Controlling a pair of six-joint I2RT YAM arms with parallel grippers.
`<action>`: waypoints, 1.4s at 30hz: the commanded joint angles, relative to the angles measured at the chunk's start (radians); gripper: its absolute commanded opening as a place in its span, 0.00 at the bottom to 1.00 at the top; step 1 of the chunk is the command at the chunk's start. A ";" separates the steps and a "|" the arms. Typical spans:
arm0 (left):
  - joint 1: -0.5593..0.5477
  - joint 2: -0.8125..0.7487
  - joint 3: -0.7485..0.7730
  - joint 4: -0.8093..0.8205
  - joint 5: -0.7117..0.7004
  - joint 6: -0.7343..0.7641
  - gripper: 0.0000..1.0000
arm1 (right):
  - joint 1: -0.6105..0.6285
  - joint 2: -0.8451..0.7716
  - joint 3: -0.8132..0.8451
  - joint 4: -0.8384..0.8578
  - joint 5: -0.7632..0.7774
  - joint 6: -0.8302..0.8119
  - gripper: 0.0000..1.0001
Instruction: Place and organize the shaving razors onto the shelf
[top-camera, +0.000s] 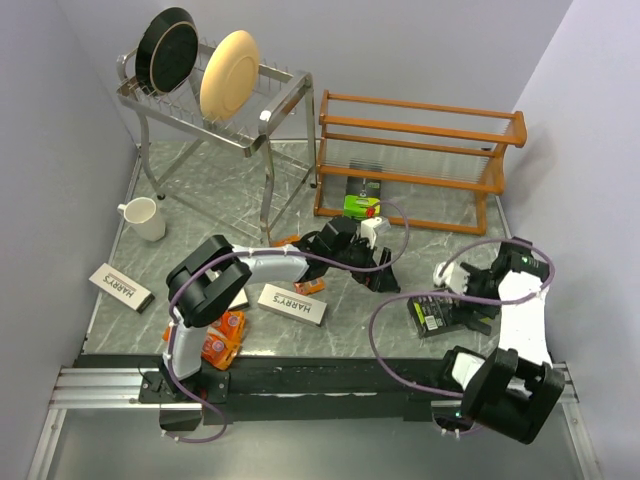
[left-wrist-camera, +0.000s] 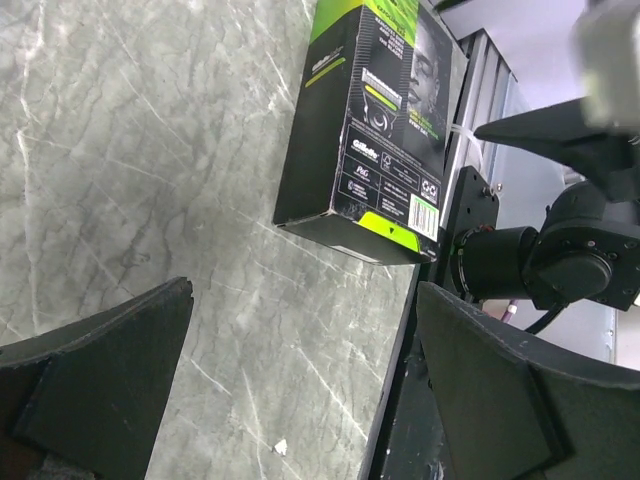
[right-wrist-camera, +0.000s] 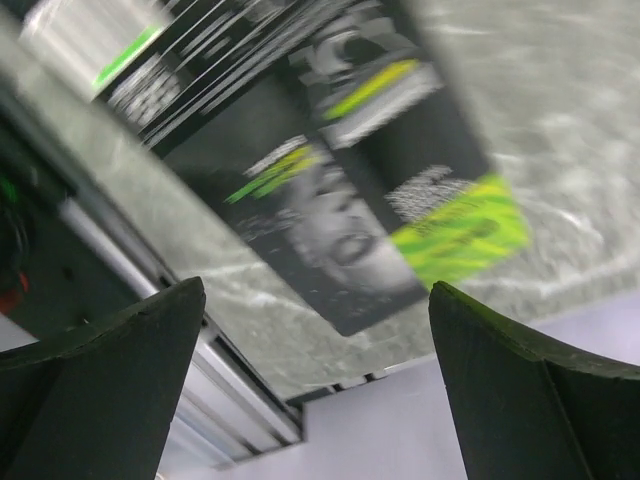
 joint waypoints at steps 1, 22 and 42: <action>-0.008 -0.020 0.025 0.043 0.021 0.035 0.99 | -0.021 0.052 0.014 -0.058 0.071 -0.355 1.00; 0.006 -0.066 -0.050 -0.005 -0.036 0.089 0.99 | 0.163 0.207 -0.129 0.201 -0.079 -0.561 0.30; -0.014 -0.153 -0.251 0.083 -0.145 -0.026 0.99 | 0.269 0.178 0.362 0.137 -0.445 0.508 1.00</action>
